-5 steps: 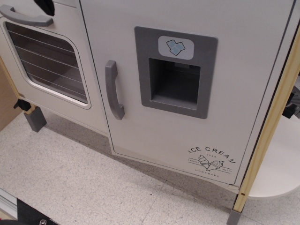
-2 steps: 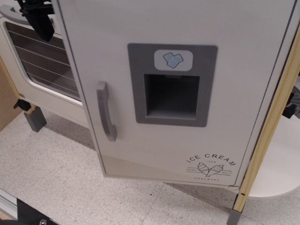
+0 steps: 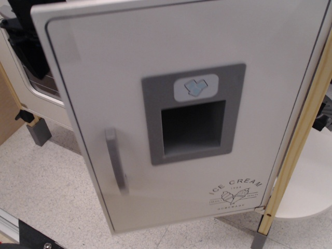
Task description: Open fridge
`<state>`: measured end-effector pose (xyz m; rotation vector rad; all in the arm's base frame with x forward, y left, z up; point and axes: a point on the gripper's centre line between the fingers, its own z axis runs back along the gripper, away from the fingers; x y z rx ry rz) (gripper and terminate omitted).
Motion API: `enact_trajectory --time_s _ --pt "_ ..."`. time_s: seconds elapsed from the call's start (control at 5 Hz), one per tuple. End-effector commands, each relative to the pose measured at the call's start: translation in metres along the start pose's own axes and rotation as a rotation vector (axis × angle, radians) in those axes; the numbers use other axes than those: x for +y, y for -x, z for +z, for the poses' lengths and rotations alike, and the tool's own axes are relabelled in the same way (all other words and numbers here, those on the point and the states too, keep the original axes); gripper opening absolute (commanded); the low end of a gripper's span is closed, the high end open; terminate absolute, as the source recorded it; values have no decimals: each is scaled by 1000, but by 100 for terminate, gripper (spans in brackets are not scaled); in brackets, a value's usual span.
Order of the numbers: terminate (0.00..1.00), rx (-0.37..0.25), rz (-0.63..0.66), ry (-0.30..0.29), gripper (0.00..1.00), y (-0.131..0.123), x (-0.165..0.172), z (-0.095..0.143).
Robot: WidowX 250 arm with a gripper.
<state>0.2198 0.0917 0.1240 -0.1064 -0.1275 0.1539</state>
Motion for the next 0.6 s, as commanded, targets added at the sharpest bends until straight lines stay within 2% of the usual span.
enact_trajectory --time_s 0.0,0.2,0.4 --pt "0 -31 -120 9 100 26 -39 17" --pt "0 -34 -172 -6 100 39 -53 7" --pt "100 -34 -172 -6 100 39 -53 7"
